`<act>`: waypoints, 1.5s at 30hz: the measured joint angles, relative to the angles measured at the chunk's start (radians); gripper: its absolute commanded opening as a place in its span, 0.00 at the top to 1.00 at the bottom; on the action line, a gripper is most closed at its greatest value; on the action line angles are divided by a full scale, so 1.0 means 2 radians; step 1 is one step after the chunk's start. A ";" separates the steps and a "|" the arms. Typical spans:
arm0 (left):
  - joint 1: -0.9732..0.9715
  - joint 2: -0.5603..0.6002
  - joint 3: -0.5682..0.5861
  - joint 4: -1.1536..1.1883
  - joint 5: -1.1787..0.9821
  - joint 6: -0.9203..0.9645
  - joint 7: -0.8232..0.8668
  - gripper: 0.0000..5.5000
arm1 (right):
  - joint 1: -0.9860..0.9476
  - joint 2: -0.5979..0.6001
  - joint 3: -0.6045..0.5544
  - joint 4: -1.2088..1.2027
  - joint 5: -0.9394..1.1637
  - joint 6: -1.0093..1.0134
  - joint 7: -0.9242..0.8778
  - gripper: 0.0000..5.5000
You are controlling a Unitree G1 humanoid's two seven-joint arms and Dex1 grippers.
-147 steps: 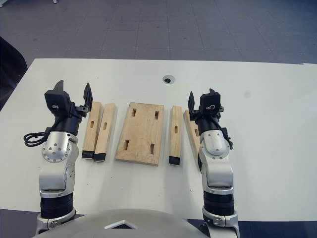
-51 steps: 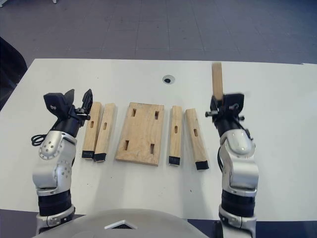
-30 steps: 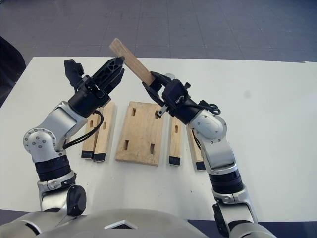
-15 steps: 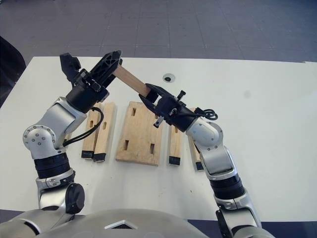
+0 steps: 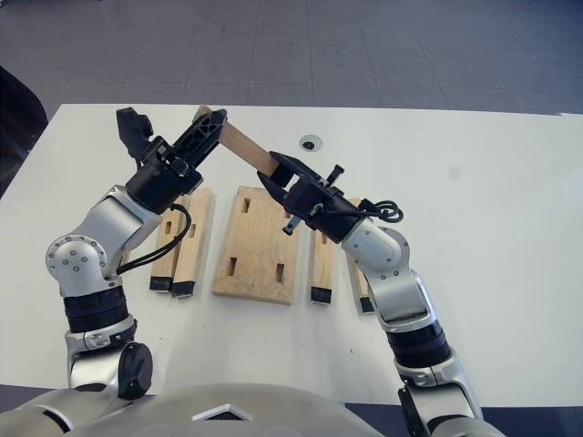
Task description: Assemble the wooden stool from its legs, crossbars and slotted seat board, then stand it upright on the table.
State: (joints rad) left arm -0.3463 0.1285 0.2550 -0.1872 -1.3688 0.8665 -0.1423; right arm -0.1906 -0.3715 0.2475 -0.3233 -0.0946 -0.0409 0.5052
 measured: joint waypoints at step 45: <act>0.156 0.049 -0.009 -0.234 0.431 0.045 0.203 0.93 | 0.087 0.000 -0.023 0.034 -0.046 0.131 -0.060 0.51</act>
State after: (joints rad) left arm -0.0349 0.2273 0.2367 -0.6556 -0.5072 0.9574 0.2634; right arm -0.0159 -0.3714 0.2014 -0.2547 -0.1860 0.2209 0.3847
